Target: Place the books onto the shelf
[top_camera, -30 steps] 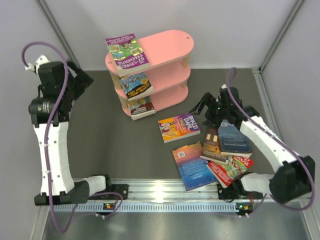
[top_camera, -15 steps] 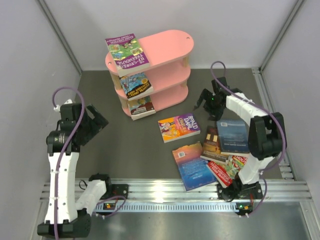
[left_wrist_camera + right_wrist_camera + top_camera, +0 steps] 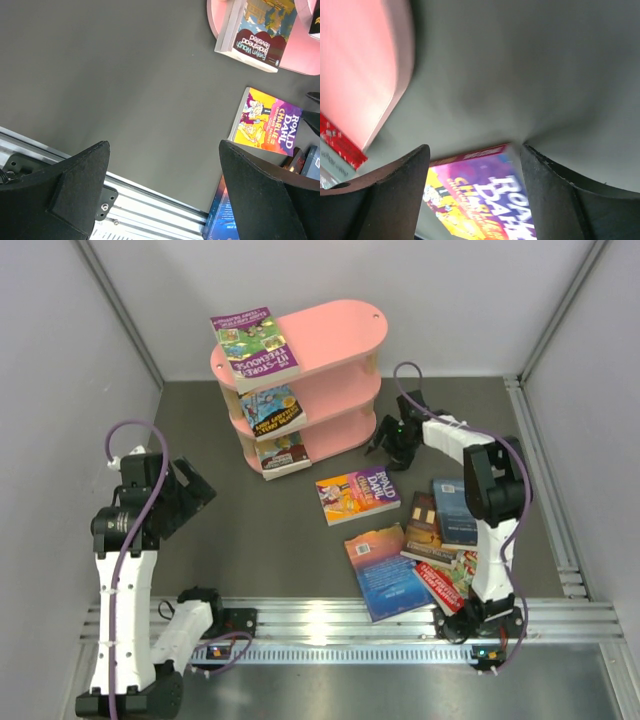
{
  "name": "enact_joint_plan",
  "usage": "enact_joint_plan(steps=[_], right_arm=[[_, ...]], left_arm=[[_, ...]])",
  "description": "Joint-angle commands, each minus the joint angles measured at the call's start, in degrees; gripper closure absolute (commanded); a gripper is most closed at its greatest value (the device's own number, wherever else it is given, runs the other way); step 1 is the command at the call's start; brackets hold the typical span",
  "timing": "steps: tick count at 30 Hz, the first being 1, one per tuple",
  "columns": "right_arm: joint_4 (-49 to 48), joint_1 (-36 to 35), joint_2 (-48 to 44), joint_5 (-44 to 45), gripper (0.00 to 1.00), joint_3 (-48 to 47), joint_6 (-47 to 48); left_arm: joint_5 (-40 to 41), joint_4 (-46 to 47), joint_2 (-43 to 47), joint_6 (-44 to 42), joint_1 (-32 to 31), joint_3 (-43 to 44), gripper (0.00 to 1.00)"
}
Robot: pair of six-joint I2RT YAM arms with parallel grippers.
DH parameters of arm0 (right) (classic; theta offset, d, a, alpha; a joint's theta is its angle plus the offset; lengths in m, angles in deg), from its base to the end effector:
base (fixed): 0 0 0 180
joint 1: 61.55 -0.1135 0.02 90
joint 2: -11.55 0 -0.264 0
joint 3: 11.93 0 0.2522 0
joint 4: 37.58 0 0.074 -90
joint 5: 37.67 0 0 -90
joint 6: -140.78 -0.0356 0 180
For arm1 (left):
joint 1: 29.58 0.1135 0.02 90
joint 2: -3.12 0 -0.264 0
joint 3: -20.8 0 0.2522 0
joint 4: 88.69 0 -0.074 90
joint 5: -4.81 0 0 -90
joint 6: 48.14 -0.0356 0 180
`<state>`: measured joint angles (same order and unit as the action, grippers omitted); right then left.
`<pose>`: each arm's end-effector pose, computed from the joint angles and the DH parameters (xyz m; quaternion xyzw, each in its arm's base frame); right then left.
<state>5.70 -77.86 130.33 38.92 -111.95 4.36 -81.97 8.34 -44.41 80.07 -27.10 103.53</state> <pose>0.4169 0.1306 0.1678 0.2231 0.9380 0.2216 0.1459 0.1213 0.0073 0.3725 -0.3337 0.8708 -0.0855 0.3508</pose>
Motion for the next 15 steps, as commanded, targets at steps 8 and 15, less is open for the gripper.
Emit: enact_joint_plan(steps=[8,15], right_arm=[[-5.87,-17.51,-4.08,-3.64,0.29,6.71,-6.05],[-20.79,-28.68,-12.07,-9.18,0.29,18.54,-12.99]], left_arm=[[0.29,1.97,0.59,0.10,-0.20,-4.54,0.05],[-2.69,4.69,2.09,0.19,-0.28,-11.13,0.05]])
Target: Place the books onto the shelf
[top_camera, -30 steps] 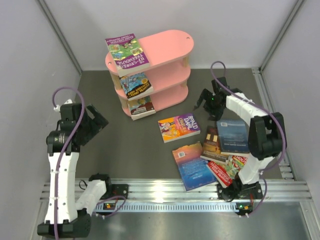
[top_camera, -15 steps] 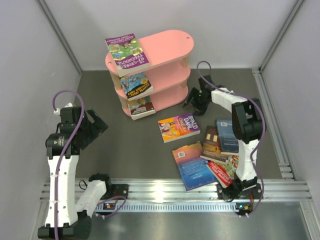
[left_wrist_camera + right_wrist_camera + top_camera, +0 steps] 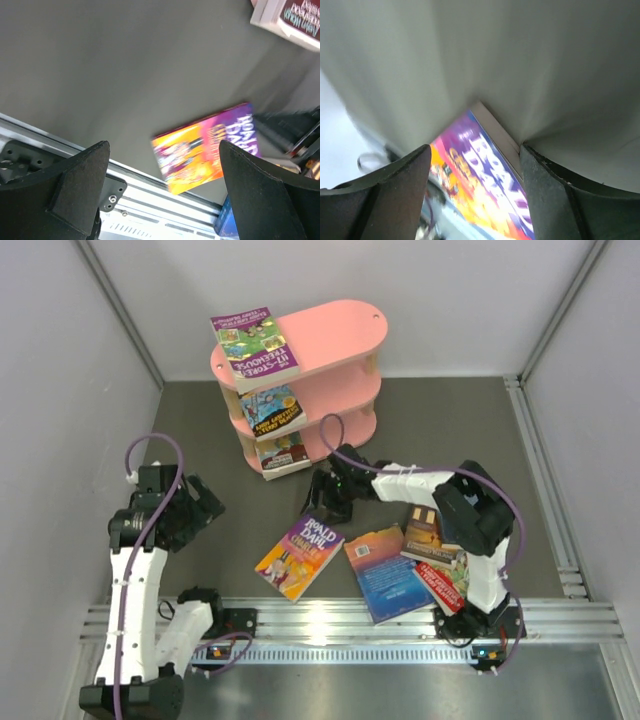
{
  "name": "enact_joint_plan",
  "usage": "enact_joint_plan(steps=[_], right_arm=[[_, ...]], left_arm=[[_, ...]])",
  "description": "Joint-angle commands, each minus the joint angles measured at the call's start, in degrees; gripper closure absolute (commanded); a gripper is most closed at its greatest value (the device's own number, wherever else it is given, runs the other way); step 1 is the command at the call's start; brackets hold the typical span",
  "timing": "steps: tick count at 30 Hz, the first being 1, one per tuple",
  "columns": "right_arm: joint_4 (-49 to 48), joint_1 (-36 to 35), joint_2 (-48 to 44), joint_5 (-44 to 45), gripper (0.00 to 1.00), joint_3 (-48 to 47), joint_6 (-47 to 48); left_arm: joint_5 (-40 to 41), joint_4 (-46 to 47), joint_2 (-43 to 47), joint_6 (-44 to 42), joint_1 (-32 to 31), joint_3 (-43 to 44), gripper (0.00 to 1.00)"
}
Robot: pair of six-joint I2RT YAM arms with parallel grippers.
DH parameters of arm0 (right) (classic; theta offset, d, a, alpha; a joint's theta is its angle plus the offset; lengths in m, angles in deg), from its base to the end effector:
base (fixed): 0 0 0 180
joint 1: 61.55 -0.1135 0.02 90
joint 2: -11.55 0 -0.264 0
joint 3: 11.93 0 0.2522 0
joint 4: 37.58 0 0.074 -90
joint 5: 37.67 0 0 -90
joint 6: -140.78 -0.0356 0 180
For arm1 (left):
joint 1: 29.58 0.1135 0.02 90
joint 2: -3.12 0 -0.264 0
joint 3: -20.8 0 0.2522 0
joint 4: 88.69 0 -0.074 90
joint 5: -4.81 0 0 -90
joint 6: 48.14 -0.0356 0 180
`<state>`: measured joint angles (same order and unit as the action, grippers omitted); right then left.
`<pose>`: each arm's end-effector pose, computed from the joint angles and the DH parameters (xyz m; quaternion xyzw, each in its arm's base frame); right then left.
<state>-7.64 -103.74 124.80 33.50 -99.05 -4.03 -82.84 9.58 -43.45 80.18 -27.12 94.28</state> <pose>0.2966 0.2844 0.1556 0.0563 0.9431 0.3193 0.0736 0.1263 0.0069 0.3298 -0.3379 0.8912 -0.0744 0.2935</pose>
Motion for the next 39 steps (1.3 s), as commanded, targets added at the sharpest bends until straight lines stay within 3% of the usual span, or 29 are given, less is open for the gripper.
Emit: enact_joint_plan(steps=[1,9,15,20,26,35,39], right_arm=[[-10.27,-2.46,-9.51,-3.58,0.28,7.43,-5.91],[1.12,4.22,-26.22,4.76,0.22,13.86,-1.01],[9.56,-0.15,-32.65,3.27,0.21,16.84,-7.57],[8.08,-7.01,-32.13,1.25,0.22,20.79,-14.79],[-3.77,-13.08,-27.30,0.11,0.23,26.68,-22.96],[-6.16,-18.98,-17.46,5.38,0.23,24.41,-26.75],[-12.48,-18.89,-12.80,7.93,0.23,26.25,-29.47]], left_arm=[[-4.78,4.15,1.21,-0.61,-0.26,-2.76,0.05],[-18.51,13.54,1.05,-1.59,-2.28,-13.92,0.04],[-20.81,18.48,-6.86,-0.53,-6.32,-16.84,0.04],[-17.21,19.45,-17.30,-3.08,-7.82,-15.25,0.04],[-17.12,24.10,-25.40,-1.68,-9.48,-16.13,0.05],[-15.18,29.46,-31.65,2.53,-16.51,-19.11,0.06],[-16.93,30.78,-29.99,5.35,-19.15,-22.45,0.06]])
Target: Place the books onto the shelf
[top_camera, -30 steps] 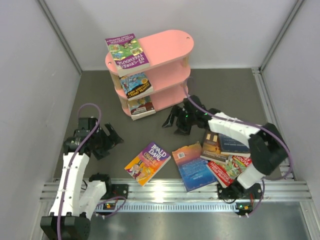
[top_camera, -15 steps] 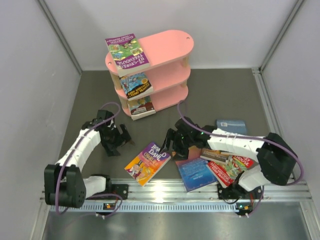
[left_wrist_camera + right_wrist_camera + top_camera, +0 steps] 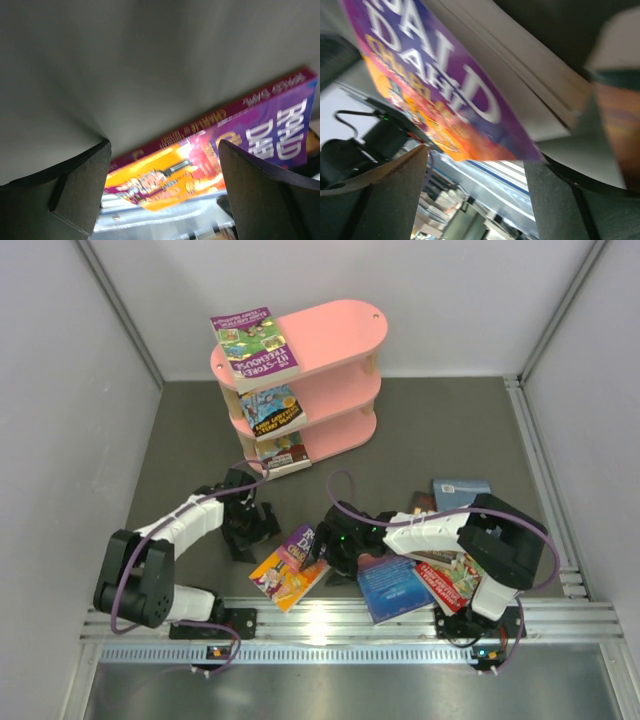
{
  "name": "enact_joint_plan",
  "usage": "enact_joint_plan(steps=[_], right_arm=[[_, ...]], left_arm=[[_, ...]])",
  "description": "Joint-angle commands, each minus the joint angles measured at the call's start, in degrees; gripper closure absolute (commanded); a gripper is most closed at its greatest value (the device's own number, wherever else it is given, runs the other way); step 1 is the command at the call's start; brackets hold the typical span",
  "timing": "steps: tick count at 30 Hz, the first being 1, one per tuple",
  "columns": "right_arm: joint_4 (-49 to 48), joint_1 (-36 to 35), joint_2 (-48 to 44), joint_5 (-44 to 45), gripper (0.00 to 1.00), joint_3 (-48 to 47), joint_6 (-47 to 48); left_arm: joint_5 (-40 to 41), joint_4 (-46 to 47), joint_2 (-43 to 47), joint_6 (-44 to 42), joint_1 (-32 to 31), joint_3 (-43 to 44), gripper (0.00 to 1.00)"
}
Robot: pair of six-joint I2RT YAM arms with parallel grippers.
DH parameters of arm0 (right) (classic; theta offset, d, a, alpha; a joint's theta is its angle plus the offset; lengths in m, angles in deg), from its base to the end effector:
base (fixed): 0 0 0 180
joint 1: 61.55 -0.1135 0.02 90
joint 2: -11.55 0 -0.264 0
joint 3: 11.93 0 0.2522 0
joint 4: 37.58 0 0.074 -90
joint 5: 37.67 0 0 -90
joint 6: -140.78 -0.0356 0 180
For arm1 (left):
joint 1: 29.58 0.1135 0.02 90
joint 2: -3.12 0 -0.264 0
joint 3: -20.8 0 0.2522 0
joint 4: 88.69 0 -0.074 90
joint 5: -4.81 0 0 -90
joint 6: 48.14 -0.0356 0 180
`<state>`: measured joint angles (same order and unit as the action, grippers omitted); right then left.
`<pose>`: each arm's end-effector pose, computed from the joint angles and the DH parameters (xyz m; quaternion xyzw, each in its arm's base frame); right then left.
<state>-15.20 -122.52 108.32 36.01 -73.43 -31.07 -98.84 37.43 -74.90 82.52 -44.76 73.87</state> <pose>0.1441 0.2802 0.1387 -0.1334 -0.9421 -0.3048 0.0413 0.2052 -0.0644 0.1588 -0.2066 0.9664 -0.1498 0.0300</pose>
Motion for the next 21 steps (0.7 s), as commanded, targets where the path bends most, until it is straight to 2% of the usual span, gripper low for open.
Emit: enact_joint_plan(steps=[1,5,9,15,18,19,21], right_arm=[[-6.58,-0.11,4.56,6.20,0.23,1.59,-2.97],[-12.48,-0.11,7.81,8.75,0.23,2.48,-4.46],[-17.31,-0.20,6.95,11.74,0.26,4.76,-6.39],[-20.22,-0.11,5.62,13.86,0.49,6.53,-6.75],[-18.73,-0.11,4.75,13.07,0.65,5.30,-5.79],[-18.12,-0.03,4.31,12.98,0.75,4.51,-5.35],[-14.26,-0.03,2.38,13.15,0.83,2.58,-3.24]], left_arm=[[-1.72,3.55,2.07,3.63,-1.78,-3.78,0.07],[-5.24,4.17,6.73,5.74,-2.49,-8.01,0.07],[-8.67,5.75,11.30,7.41,-2.49,-12.75,0.07],[-11.93,9.09,16.32,10.14,-2.49,-16.37,0.08],[-11.58,7.87,16.93,9.79,-2.49,-15.32,0.08],[-11.23,7.43,16.85,9.70,-2.49,-14.97,0.08],[-11.05,6.72,17.11,9.52,-2.49,-14.18,0.08]])
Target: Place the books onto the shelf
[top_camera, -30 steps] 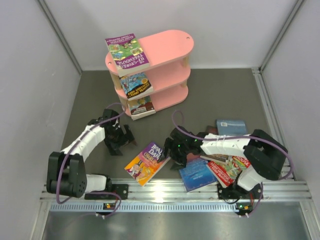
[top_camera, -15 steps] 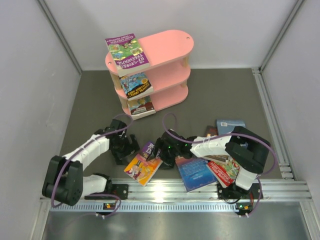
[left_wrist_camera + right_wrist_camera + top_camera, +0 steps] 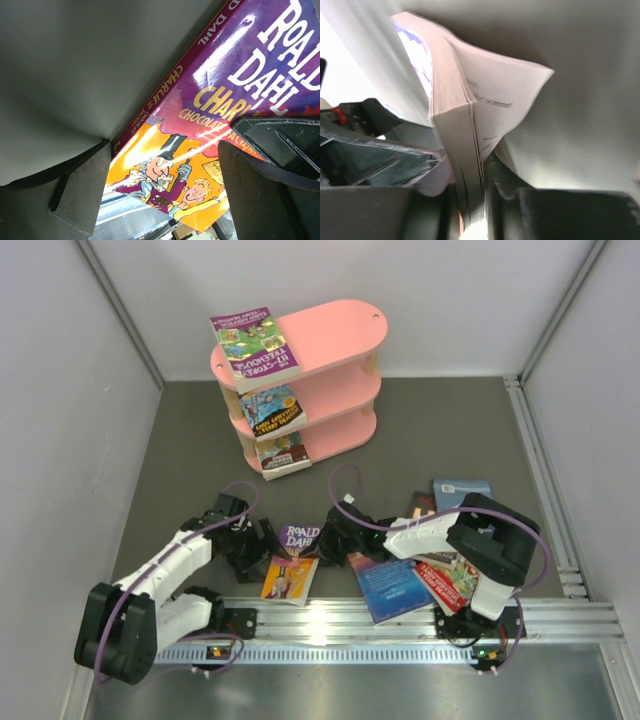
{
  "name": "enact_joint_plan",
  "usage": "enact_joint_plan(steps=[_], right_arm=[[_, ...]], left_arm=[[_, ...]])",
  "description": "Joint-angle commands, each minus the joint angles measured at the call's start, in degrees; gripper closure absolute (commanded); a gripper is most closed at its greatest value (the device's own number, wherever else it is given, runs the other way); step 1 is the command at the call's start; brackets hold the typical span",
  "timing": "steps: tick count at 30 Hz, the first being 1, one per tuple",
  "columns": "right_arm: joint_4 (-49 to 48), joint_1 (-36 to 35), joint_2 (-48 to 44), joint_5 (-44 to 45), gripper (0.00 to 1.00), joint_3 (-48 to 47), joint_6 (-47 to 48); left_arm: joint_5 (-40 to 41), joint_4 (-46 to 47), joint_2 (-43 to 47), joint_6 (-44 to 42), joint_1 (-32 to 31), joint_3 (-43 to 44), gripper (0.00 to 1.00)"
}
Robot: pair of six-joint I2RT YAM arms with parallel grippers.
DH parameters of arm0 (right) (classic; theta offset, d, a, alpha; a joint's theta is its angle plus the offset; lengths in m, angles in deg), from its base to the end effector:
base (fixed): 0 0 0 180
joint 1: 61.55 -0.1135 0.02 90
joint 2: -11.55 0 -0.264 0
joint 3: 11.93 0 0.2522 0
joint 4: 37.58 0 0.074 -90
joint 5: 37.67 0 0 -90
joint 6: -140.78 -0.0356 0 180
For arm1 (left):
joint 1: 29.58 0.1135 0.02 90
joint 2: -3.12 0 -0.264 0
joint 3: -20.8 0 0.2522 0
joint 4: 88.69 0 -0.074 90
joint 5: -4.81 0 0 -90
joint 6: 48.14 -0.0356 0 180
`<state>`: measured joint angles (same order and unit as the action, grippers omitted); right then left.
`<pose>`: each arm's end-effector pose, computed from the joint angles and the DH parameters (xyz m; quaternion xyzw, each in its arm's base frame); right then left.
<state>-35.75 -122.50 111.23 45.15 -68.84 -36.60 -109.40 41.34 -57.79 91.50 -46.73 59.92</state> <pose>0.1551 0.2883 0.1257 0.1870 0.9019 0.3863 0.0495 0.1478 -0.0609 0.1495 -0.2382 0.9362 -0.2582 0.0154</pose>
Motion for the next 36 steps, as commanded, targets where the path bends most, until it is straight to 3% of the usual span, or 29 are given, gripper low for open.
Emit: enact_joint_plan(steps=[1,3,10,21,24,28,31,32,34,36], right_arm=[[8.04,-0.05,-1.32,4.45,0.93,-2.72,3.17],[13.31,-0.05,-4.04,4.89,1.00,-4.30,5.71],[17.73,0.04,-13.18,2.27,1.00,-8.97,13.81],[-12.23,5.75,-25.23,-10.83,1.00,1.32,2.21],[-18.39,7.24,-25.59,-13.03,1.00,2.37,0.80],[-21.73,7.86,-25.32,-13.56,1.00,3.60,0.27],[-22.53,8.04,-25.06,-13.65,1.00,3.52,0.10],[-22.62,8.21,-25.15,-13.65,1.00,3.43,0.18],[-21.74,8.65,-24.97,-14.53,1.00,2.55,0.62],[-20.52,9.44,-25.06,-15.32,1.00,1.50,1.41]], left_arm=[[-0.32,2.55,0.34,0.54,-0.52,-0.05,0.08],[-0.05,1.67,1.05,0.54,-0.52,1.17,0.08],[4.43,-6.33,6.22,-4.20,-0.43,11.36,0.05],[-0.66,-3.09,15.02,-4.56,-0.34,15.94,0.06],[-6.71,0.07,17.13,-2.72,-0.34,15.16,0.11],[-17.25,13.75,21.08,4.03,-0.34,11.91,0.37],[-18.77,16.78,22.32,6.33,-0.34,10.93,0.57],[-19.03,16.78,22.49,6.25,-0.34,11.19,0.77],[-18.25,15.65,22.76,5.12,-0.34,12.33,0.99],[-15.71,10.82,22.50,3.27,-0.34,15.13,1.00]])
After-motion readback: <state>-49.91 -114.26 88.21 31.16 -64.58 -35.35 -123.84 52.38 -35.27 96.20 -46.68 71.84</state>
